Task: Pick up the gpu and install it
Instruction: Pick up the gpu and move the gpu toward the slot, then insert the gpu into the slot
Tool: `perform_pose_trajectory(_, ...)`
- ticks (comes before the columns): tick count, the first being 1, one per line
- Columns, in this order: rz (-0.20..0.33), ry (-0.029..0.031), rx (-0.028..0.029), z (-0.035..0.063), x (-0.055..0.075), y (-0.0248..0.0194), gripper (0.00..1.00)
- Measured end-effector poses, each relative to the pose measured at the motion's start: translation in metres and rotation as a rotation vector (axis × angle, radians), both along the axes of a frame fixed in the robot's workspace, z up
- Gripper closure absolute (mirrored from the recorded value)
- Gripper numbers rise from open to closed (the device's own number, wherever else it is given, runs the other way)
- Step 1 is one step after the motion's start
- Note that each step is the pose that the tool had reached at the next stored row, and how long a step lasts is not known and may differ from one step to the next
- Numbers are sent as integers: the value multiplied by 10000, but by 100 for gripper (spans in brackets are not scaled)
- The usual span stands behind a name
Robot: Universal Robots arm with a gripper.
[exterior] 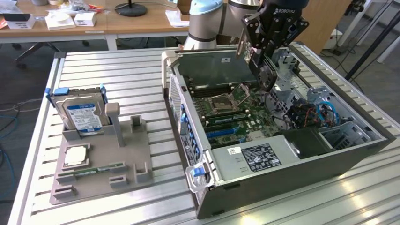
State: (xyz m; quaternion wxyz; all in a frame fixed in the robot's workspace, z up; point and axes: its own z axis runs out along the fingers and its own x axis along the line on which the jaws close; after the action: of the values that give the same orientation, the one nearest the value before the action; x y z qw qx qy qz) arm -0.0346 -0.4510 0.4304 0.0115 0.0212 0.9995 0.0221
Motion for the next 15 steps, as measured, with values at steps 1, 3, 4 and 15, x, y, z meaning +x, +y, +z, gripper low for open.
perform_pose_trajectory(1,0,0,0,0,1,0,74)
perform_pose_trajectory(3,-2,-1,0,0,1,0,74)
perform_pose_trajectory(4,-2,0,0,0,0,0,74)
perform_pose_trajectory(15,5,-1,1,0,1,0,74)
